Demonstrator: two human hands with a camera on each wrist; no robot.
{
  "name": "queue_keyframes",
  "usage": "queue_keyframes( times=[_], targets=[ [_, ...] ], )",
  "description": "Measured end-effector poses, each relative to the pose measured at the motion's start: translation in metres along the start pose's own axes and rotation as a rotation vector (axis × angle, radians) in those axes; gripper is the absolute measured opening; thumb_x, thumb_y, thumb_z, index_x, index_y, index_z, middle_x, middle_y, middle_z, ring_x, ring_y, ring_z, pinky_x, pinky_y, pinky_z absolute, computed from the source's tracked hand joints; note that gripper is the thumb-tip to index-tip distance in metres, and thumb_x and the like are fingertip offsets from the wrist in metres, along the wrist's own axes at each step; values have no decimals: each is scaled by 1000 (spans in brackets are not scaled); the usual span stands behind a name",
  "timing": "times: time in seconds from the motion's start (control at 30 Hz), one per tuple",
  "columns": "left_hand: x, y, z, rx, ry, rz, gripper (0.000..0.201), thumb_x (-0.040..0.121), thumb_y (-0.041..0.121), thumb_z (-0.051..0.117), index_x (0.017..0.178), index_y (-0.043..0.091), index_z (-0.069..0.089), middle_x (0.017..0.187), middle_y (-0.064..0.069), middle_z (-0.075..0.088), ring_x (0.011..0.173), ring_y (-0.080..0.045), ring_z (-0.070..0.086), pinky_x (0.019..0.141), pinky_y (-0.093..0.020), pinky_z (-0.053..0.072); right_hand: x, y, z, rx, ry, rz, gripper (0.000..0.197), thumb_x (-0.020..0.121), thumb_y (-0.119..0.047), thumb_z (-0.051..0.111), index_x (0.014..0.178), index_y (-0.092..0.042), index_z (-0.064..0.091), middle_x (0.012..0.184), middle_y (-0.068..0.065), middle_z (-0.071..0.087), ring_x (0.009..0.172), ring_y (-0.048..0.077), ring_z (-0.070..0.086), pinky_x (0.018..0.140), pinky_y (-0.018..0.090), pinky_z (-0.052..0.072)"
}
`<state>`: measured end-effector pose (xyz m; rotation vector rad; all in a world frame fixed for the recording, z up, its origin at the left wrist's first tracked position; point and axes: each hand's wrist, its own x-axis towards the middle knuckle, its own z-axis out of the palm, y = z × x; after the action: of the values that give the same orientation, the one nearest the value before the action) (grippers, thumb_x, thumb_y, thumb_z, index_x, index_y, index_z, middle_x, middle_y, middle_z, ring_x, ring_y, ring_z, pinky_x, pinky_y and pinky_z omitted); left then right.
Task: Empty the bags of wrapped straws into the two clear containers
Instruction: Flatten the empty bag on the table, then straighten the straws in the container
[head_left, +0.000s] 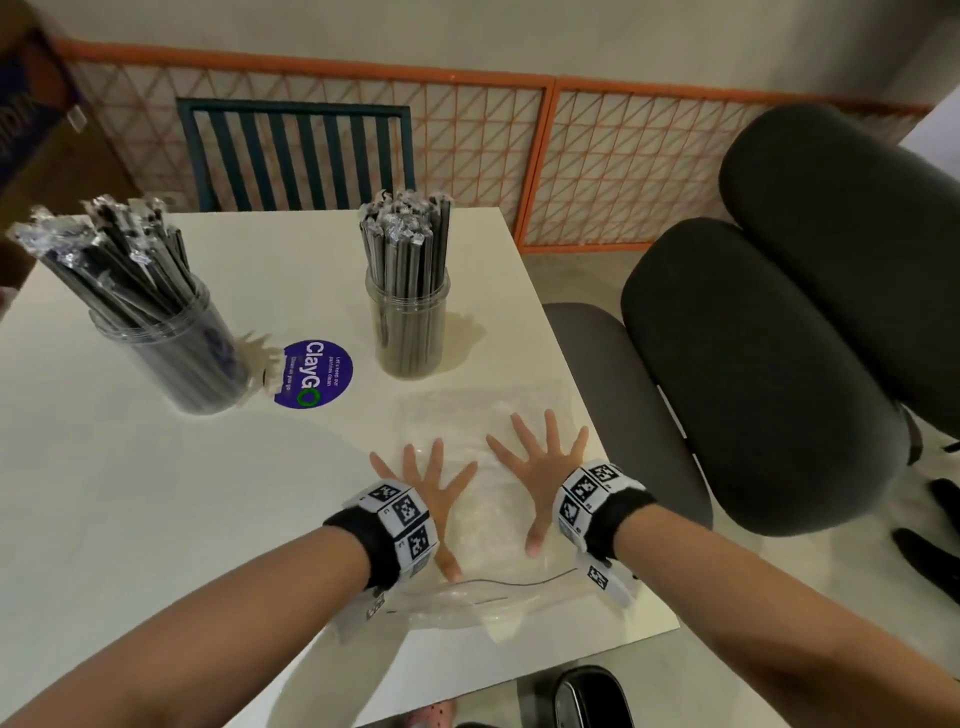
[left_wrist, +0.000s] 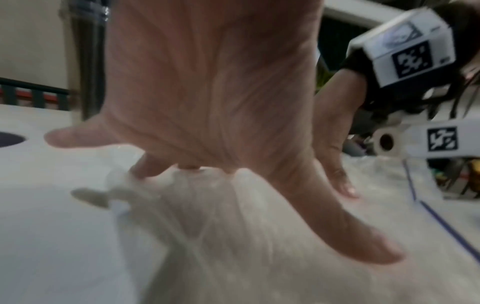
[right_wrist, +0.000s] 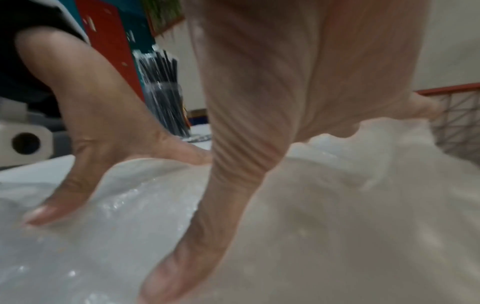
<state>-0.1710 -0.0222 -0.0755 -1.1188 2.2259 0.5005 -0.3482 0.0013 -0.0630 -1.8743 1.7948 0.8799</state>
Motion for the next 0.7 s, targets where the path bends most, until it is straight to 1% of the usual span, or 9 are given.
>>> queue_keyframes(
  times=[0.1,0.17,0.23,0.33,0.43,0.5,0.57,0.63,0.7],
  targets=[
    [9,-9,20,-36,111,25,150,38,72,76,115,50,-51,121,2,-66,113,-37,-57,81,-78,-24,10,1,8,61,-41,-13,150,45,-52,87,138,-43,-30,148,2,-43,132,45,-37,98,79,-10],
    [11,-13,24,-60,102,32,149,36,72,77,115,54,-47,121,4,-64,118,-36,-52,83,-81,-18,11,4,9,115,-58,-44,149,46,-51,87,138,-44,-29,146,0,-46,132,43,-39,98,79,-8],
    [12,-15,23,-67,33,25,147,39,68,79,129,51,-35,132,2,-55,129,-38,-43,87,-82,-10,10,6,8,136,-65,-65,147,48,-51,87,138,-45,-29,145,-1,-47,131,41,-40,99,78,-6],
    [6,-13,6,-76,-53,24,133,49,70,74,141,48,-20,148,-1,-41,136,-40,-33,92,-81,-7,3,6,-4,132,-113,-65,140,52,-53,84,141,-44,-23,150,-2,-40,136,41,-33,102,76,-3],
    [-12,-23,-46,-201,-102,43,96,71,69,58,146,44,5,160,1,-9,146,-30,-5,110,-67,3,-14,14,-51,186,-136,-103,115,68,-47,77,149,-36,-4,160,-1,-11,147,32,-5,114,60,9],
    [-28,-39,-88,-340,29,101,74,82,61,53,146,39,22,159,1,11,146,-23,10,117,-48,12,-27,23,-99,290,-26,-145,94,77,-42,72,150,-25,14,157,3,20,144,24,23,115,42,22],
    [-46,-59,-127,-416,216,132,62,87,53,51,142,30,36,153,0,29,139,-20,28,113,-33,23,-36,31,-146,402,119,-177,81,81,-42,68,146,-21,26,147,4,42,132,21,42,108,32,32],
    [-61,-81,-160,-421,295,86,58,89,51,49,139,23,43,146,0,41,130,-18,42,101,-25,30,-35,35,-182,490,256,-206,79,82,-44,65,146,-20,26,141,3,48,125,20,49,101,28,36],
    [-67,-103,-182,-425,289,-16,64,89,53,47,141,19,39,146,-2,42,128,-20,44,99,-27,32,-23,34,-205,592,370,-226,86,83,-45,64,149,-16,16,147,6,40,130,21,44,103,29,35]
  ],
)
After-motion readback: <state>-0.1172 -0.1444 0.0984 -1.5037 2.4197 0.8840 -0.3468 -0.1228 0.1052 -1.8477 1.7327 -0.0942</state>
